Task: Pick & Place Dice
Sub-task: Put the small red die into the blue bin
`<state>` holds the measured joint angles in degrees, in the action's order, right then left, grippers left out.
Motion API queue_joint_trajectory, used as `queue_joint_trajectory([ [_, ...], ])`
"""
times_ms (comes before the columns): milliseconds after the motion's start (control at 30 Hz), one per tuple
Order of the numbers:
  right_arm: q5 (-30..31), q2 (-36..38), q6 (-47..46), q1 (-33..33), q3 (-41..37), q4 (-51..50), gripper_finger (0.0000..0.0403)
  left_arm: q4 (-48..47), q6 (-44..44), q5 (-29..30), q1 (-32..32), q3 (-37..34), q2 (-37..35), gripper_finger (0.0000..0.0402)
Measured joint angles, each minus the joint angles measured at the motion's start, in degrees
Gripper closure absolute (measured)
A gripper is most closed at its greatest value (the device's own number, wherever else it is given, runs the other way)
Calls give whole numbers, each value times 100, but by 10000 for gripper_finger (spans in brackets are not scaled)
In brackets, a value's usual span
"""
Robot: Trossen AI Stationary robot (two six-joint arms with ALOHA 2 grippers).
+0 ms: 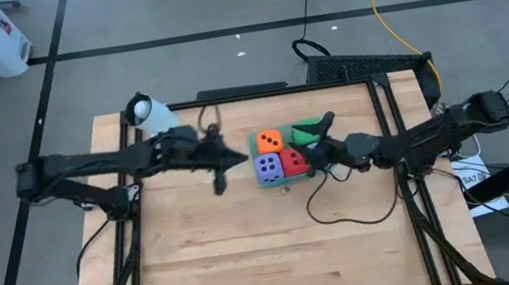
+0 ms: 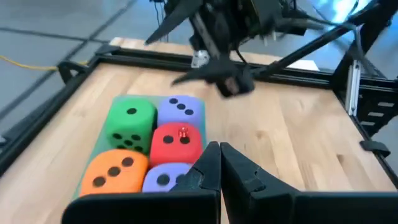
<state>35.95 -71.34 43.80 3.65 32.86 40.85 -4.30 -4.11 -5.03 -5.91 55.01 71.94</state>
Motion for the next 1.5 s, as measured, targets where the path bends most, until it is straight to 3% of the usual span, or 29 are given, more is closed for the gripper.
queue_joint_trajectory([
  [100, -54, 532, -769, 121, 0, -515, 175, 53, 50, 293, 252, -604, -737, 401],
  [333, -310, 1352, -2513, 292, 2, -2144, 190, 1338, -6, 571, 815, -2681, -2417, 401],
  [433, -450, 1383, -2933, 289, 0, -2556, 208, 1994, -64, 714, 953, -3477, -2825, 401],
  [567, -1101, 1326, -3265, 283, 0, -2539, 236, 2459, -58, 712, 979, -4071, -3108, 401],
  [733, -1203, 1310, -3656, 279, 0, -2318, 286, 2474, 197, 747, 971, -4206, -3156, 393],
  [967, -1212, 1302, -4335, 270, 0, -2350, 392, 2483, 246, 770, 972, -4206, -3152, 398],
  [1200, -1705, 1119, -5875, 231, 2, -2799, 392, 2480, 239, 771, 977, -4206, -3152, 384],
  [1500, -1975, 232, -6173, 233, 0, -2863, 402, 2542, 239, 810, 974, -4206, -3152, 381],
])
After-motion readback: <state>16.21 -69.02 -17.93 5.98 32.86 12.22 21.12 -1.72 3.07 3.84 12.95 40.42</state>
